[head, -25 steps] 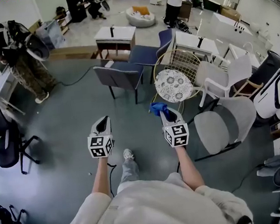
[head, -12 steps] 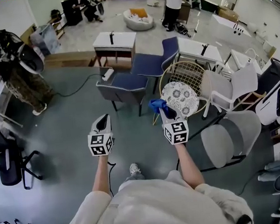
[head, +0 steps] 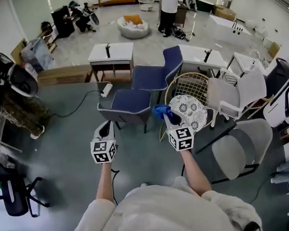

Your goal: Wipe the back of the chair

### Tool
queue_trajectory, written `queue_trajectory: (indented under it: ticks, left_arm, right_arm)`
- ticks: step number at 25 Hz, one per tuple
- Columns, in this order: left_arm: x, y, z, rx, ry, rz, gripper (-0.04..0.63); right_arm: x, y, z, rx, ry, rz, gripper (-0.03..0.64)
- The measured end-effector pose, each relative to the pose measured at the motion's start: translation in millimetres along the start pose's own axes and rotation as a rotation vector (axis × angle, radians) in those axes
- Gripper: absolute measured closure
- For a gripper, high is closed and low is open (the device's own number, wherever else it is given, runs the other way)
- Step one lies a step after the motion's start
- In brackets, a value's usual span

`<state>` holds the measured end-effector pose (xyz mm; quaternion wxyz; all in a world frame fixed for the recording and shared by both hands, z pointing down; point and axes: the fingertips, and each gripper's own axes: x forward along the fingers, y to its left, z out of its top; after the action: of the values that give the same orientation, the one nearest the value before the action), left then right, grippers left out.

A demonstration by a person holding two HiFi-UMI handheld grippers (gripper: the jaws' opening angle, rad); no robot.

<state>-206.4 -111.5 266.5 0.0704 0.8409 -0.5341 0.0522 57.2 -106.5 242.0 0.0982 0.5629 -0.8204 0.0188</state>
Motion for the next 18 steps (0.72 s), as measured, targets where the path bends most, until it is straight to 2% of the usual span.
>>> queue_trajectory:
  ticks: [10, 18]
  left_arm:
    - [43, 10, -13, 0.014, 0.032, -0.035, 0.591]
    - [43, 1, -24, 0.022, 0.066, 0.000, 0.591]
  right_arm:
    - [27, -10, -20, 0.015, 0.028, -0.013, 0.561]
    - [32, -12, -26, 0.009, 0.033, 0.057, 0.561]
